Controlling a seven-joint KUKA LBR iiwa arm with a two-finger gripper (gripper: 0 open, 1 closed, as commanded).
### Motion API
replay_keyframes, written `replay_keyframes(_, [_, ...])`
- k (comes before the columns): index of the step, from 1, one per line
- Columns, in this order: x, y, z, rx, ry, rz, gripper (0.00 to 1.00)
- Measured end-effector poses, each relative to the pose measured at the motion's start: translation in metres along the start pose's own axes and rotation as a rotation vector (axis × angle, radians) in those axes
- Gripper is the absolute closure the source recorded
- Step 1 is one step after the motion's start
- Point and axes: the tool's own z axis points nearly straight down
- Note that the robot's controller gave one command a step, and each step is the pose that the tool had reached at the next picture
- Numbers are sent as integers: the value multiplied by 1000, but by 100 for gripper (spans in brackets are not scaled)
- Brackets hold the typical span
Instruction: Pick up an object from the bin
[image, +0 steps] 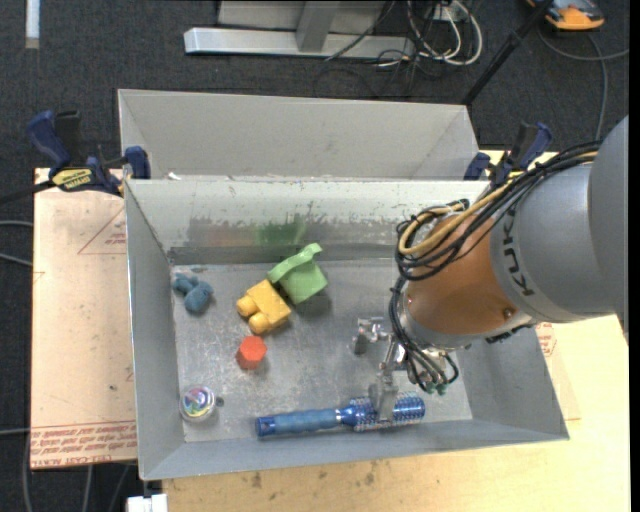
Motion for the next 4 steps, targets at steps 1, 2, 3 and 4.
replay_keyframes(1, [7,-111,-1,-1,-5,-218,0])
replay_keyframes(2, [18,-75,-1,2,-3,-149,0])
replay_keyframes(3, [-38,-32,2,-1,0,-265,0])
replay_keyframes(4, [-29,-141,-109,7,2,-299,0])
